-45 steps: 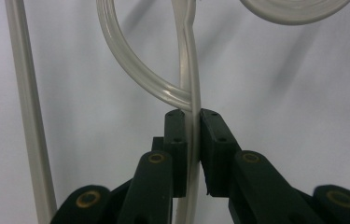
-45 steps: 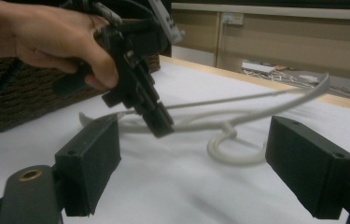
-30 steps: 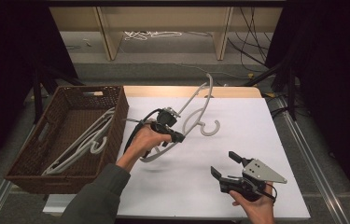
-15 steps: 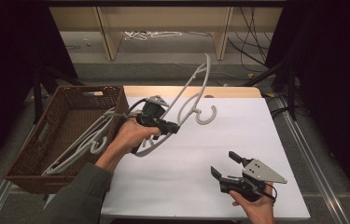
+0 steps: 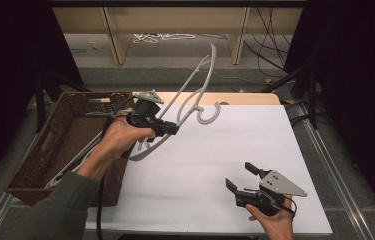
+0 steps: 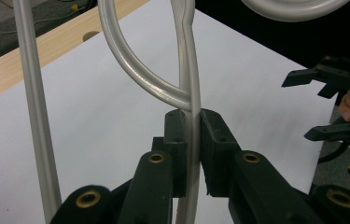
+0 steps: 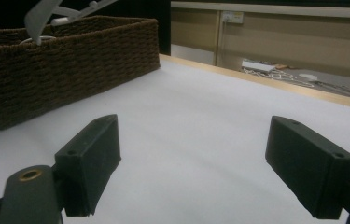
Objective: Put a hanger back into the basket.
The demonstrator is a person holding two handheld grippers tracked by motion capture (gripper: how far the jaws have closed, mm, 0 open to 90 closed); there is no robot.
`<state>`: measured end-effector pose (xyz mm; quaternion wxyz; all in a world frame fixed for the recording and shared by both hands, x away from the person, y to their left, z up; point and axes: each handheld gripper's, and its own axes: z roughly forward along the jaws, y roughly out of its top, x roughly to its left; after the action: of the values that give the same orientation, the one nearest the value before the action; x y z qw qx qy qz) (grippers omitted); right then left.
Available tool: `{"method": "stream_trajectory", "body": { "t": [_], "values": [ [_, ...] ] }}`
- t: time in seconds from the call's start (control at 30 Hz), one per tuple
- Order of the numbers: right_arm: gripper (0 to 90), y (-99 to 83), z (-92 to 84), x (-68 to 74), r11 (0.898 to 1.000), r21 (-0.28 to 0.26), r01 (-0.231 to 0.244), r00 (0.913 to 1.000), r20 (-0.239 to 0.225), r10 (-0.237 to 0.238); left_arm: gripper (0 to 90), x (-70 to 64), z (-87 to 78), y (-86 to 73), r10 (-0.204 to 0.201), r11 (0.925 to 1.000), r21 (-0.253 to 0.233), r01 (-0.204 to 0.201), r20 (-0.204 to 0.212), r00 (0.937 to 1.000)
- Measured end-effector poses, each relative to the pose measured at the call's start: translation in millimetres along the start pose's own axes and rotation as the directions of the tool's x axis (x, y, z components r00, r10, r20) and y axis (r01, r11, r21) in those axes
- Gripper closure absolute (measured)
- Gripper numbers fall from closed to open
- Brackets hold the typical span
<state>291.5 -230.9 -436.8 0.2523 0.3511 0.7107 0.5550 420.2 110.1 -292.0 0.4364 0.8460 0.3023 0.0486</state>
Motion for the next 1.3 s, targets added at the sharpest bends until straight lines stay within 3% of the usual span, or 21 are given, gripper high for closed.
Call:
{"method": "stream_trajectory", "body": {
  "t": [0.13, 0.17, 0.37, 0.43, 0.5, 0.63, 0.73, 1.0, 1.17, 1.3],
  "values": [
    [18.7, 0.0, -0.1, -0.4, 1.0, 0.013, -0.001, 1.0, 0.001, 0.001, 81.6, 6.6, -14.2, -0.3, 0.001, 1.0, -0.001, -0.001, -0.031, 0.9995],
    [18.7, -0.6, 1.4, 0.1, 1.0, -0.009, -0.009, 0.9999, -0.01, 0.009, 81.6, 8.0, -17.1, -0.5, 0.0, 1.0, -0.003, 0.0, -0.039, 0.9993],
    [18.7, 0.0, -0.5, -0.8, 1.0, 0.018, -0.002, 1.0, 0.001, 0.002, 81.6, 22.0, -49.3, -7.3, 0.002, 1.0, -0.005, -0.003, -0.1, 0.9949],
    [18.7, -0.4, 0.2, -0.7, 1.0, 0.01, 0.0, 1.0, -0.005, 0.0, 81.6, 26.5, -56.8, -12.2, -0.025, 0.9995, -0.021, 0.023, -0.105, 0.9941],
    [18.7, -0.4, 0.6, -0.3, 1.0, 0.004, 0.0, 1.0, 0.001, 0.0, 81.7, 33.1, -65.4, -18.2, -0.003, 1.0, -0.008, 0.002, -0.142, 0.9899],
    [18.7, -0.8, 1.3, -0.2, 1.0, 0.006, -0.004, 1.0, -0.005, 0.004, 81.6, 43.1, -78.9, -32.0, -0.044, 0.9991, -0.009, 0.043, -0.148, 0.988],
    [18.7, -0.3, 0.6, -0.6, 1.0, 0.007, -0.004, 1.0, -0.009, 0.004, 81.6, 53.7, -87.8, -42.7, -0.059, 0.9981, 0.004, 0.061, -0.182, 0.9814],
    [18.7, -1.3, 2.3, 0.3, 1.0, 0.0, -0.014, 0.9999, -0.01, 0.014, 81.6, 73.8, -103.8, -71.8, -0.092, 0.9954, 0.005, 0.096, -0.225, 0.9699],
    [18.7, -1.5, 2.0, -0.4, 1.0, 0.01, -0.003, 1.0, 0.004, 0.003, 81.7, 82.2, -107.1, -89.6, -0.095, 0.9953, -0.006, 0.096, -0.227, 0.9693],
    [18.7, -1.6, 2.6, -0.2, 1.0, 0.011, -0.004, 1.0, 0.0, 0.004, 81.7, 86.5, -105.9, -97.1, -0.08, 0.9961, 0.016, 0.086, -0.233, 0.9691]
  ]
}}
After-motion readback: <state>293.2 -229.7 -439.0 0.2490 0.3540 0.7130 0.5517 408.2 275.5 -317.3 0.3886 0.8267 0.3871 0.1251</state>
